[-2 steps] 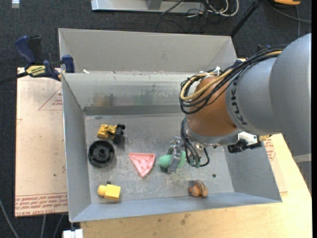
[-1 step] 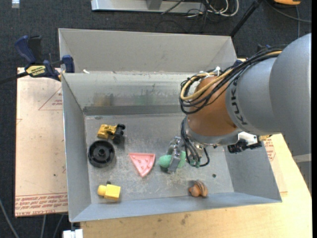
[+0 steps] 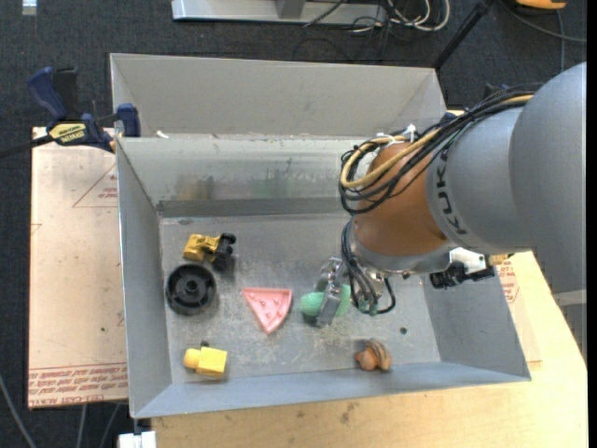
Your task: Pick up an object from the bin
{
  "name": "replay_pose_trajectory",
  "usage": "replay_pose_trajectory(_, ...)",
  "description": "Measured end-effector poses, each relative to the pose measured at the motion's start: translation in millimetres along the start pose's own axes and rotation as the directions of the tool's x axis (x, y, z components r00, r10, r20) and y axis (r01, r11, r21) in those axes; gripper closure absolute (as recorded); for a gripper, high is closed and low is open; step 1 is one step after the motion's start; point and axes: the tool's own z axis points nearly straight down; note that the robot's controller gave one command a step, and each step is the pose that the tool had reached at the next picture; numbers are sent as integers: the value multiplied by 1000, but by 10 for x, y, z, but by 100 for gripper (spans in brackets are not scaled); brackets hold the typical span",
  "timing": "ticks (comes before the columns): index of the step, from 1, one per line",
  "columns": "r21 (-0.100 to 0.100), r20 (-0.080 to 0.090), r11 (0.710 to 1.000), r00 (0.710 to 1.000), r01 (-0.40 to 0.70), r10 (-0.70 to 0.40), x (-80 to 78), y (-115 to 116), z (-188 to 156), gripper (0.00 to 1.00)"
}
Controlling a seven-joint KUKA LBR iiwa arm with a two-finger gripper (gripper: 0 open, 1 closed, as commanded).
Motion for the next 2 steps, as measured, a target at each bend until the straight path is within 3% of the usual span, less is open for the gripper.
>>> replay_pose_trajectory(1,-2,9,998,998,67,-67,11,-41,-442,100)
replay_pose_trajectory(2,0,10,986,985,170,-170,-259,-496,-1851,100)
